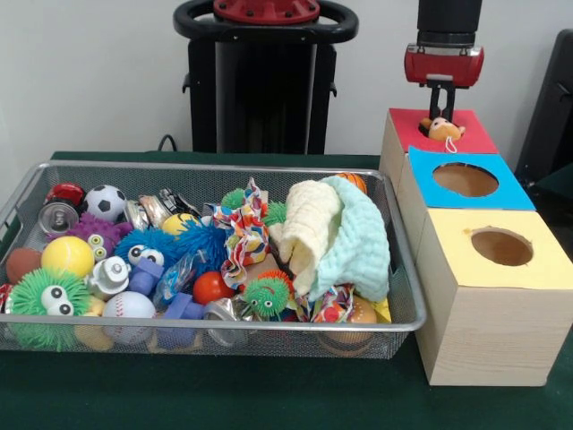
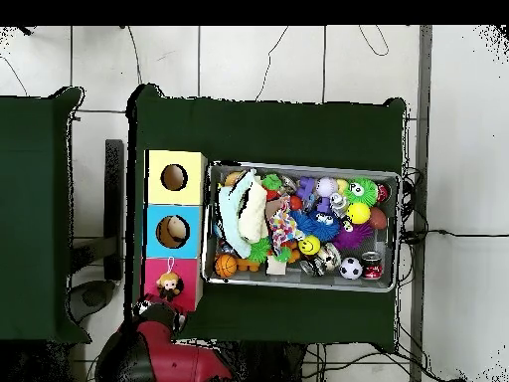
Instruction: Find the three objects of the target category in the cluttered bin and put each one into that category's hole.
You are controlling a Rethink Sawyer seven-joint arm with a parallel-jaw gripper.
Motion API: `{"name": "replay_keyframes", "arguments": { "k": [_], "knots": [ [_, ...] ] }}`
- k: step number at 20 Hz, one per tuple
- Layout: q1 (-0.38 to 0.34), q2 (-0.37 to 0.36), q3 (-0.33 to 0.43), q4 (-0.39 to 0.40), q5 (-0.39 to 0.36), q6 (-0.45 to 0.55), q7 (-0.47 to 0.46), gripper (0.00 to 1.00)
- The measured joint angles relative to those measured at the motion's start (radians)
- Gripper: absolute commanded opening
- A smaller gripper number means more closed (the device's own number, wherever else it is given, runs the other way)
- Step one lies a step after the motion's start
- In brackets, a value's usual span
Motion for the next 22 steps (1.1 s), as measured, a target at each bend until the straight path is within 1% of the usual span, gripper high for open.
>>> {"name": "replay_keyframes", "arguments": {
  "k": [22],
  "knots": [
    [0.025,0.005,-0.022,0.001,0.000,-0.027,0.000,0.00]
  ]
}}
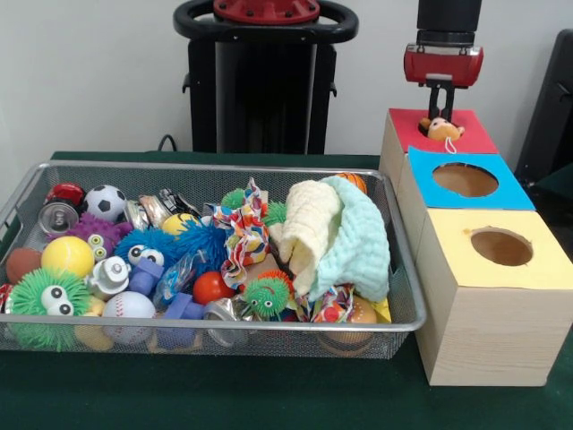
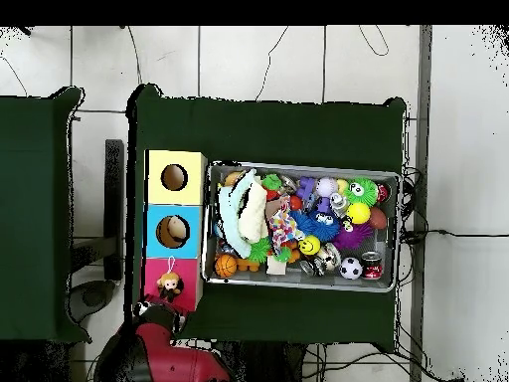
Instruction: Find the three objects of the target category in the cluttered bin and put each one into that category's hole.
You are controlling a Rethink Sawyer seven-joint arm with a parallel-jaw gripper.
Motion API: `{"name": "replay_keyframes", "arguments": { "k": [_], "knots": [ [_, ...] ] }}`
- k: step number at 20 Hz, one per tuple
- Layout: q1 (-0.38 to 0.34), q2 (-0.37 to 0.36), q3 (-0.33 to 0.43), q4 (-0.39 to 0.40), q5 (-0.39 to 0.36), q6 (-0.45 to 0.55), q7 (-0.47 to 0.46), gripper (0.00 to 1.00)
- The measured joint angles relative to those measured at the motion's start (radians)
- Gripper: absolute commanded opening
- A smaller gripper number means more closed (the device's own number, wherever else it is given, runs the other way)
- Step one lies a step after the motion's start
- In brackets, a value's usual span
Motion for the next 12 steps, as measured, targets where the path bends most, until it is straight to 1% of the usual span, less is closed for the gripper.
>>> {"name": "replay_keyframes", "arguments": {
  "k": [3,4,12],
  "knots": [
    [0.006,0.000,-0.007,0.000,0.000,-0.003,0.000,0.00],
    [0.008,-0.001,-0.009,-0.002,0.000,-0.005,0.000,1.00],
    [0.023,-0.005,-0.020,-0.010,0.000,-0.010,0.000,1.00]
  ]
}}
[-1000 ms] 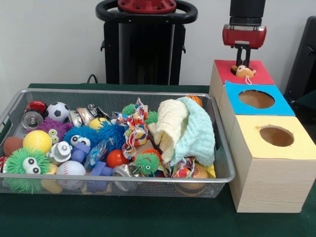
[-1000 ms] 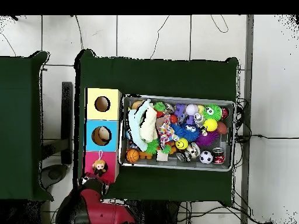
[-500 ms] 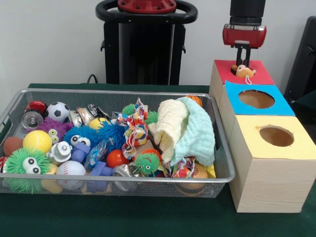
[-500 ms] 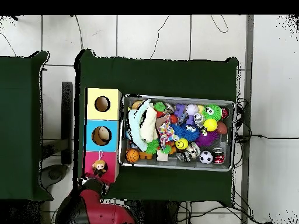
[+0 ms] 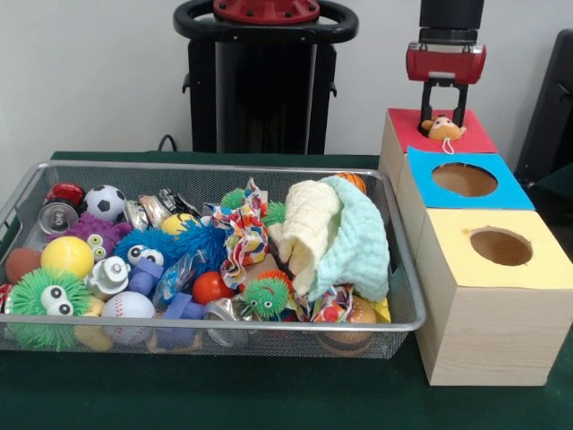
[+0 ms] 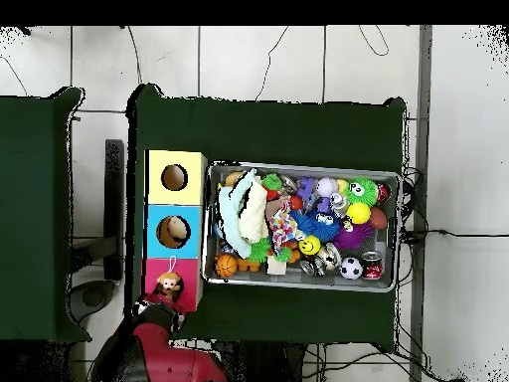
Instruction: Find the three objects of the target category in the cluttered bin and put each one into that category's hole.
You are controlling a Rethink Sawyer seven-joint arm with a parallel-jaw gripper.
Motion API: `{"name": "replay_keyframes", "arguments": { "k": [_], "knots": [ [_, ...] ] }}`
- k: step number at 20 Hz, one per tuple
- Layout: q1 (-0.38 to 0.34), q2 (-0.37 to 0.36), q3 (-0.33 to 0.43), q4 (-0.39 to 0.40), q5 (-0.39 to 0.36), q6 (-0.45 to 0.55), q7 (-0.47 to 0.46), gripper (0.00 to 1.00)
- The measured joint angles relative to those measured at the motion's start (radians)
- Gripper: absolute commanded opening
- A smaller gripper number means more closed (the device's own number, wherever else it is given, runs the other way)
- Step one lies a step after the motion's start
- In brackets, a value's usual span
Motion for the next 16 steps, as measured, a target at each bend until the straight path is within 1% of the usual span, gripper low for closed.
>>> {"name": "replay_keyframes", "arguments": {
  "k": [16],
  "knots": [
    [0.042,-0.002,-0.040,-0.010,-0.001,0.003,0.000,1.00]
  ]
}}
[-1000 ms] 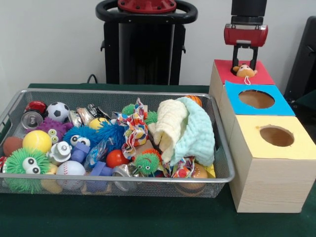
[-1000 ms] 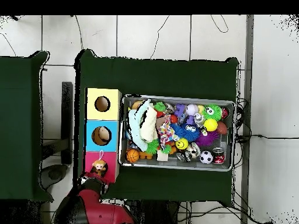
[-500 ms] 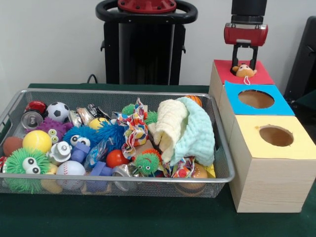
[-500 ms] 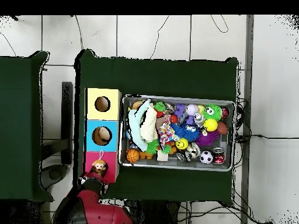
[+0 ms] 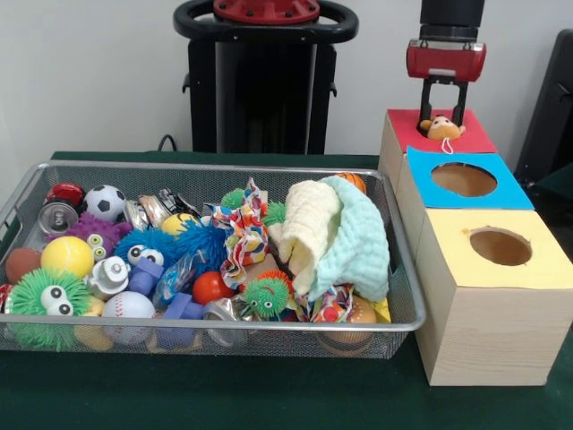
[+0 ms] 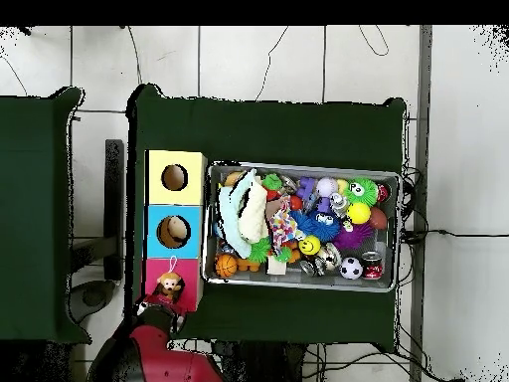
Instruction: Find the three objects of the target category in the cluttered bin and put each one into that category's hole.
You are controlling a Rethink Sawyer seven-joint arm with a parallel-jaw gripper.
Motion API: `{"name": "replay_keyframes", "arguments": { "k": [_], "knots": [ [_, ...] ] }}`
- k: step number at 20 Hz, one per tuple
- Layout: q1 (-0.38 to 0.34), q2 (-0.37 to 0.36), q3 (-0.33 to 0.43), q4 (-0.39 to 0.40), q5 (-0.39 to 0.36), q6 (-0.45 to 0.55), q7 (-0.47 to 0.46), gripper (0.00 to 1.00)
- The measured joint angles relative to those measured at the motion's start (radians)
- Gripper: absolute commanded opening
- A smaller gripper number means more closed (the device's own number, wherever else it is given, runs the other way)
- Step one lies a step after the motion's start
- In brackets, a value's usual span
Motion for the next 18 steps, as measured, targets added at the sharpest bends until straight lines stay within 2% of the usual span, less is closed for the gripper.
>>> {"name": "replay_keyframes", "arguments": {
  "k": [1,18],
  "knots": [
    [0.003,-0.001,-0.010,0.001,0.000,0.009,0.000,0.00],
    [0.013,-0.009,-0.039,-0.002,0.000,0.043,0.000,0.00]
  ]
}}
